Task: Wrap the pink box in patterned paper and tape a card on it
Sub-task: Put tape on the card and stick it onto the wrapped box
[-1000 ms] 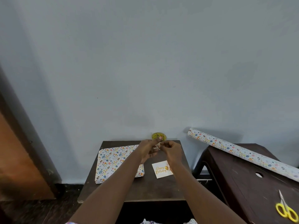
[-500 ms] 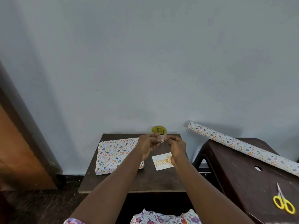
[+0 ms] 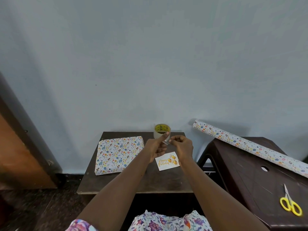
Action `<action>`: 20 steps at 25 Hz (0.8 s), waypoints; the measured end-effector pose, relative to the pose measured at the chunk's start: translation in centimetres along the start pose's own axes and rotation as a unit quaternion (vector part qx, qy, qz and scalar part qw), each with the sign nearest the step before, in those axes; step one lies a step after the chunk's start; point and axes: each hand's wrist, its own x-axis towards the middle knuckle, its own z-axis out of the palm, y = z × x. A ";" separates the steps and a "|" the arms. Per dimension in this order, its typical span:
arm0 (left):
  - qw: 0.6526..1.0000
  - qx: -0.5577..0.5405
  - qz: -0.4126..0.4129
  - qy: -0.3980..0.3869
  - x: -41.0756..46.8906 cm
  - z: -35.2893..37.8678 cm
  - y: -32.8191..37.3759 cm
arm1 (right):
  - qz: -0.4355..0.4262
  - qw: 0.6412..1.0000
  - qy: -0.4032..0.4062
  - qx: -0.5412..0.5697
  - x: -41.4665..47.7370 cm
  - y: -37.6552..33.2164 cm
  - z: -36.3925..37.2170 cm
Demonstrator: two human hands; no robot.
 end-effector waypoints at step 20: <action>0.999 -0.035 0.008 0.038 0.1 -0.5 -0.1 | 0.030 0.998 0.043 -0.020 0.1 0.0 0.6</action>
